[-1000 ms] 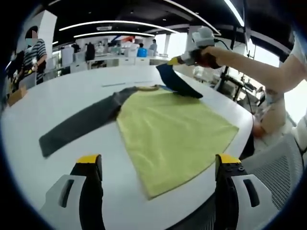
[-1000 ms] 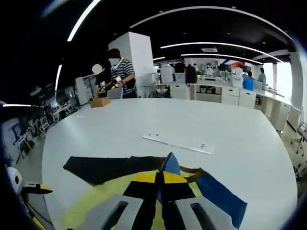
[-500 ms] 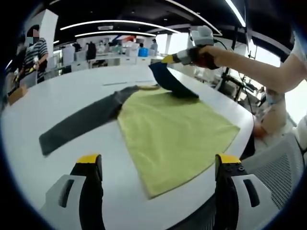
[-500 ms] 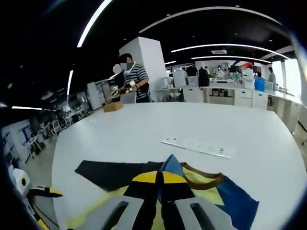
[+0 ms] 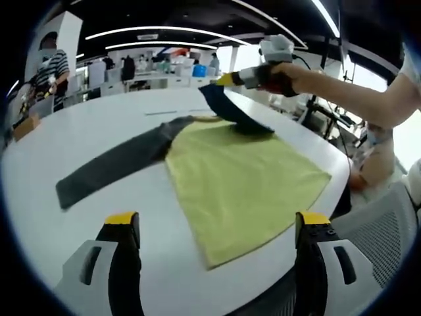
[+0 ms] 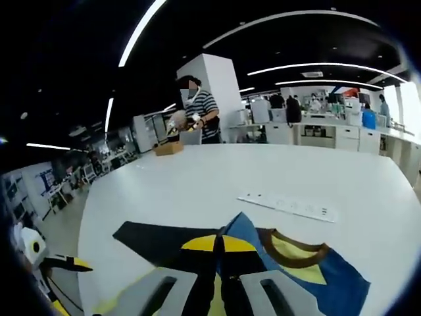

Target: Fold the garment on the visible template until the final outline fits inside the template.

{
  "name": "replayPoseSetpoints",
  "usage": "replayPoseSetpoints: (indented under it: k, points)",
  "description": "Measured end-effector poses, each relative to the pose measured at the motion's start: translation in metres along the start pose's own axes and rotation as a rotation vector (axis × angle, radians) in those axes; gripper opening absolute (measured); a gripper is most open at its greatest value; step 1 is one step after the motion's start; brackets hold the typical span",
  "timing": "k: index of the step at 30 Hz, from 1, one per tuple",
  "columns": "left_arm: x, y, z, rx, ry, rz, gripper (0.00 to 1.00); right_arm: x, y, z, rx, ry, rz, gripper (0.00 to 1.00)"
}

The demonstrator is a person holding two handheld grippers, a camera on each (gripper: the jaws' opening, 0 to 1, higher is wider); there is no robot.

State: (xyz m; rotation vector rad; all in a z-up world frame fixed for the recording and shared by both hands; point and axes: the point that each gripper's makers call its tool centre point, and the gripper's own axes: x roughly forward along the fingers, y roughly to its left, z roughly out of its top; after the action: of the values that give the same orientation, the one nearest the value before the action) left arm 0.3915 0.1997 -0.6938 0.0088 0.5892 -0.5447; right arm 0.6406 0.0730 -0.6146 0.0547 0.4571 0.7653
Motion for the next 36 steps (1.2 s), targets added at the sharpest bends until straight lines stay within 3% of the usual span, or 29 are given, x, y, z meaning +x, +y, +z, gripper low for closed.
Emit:
replayPoseSetpoints:
  k: [10, 36]
  points:
    - [0.0, 0.003, 0.002, 0.006, 0.0, 0.003, 0.96, 0.011, 0.013, -0.013, -0.012, 0.024, 0.041, 0.0]
    - [-0.005, 0.017, -0.008, -0.002, 0.025, 0.03, 0.97, 0.052, 0.054, -0.078, -0.024, 0.132, 0.139, 0.0]
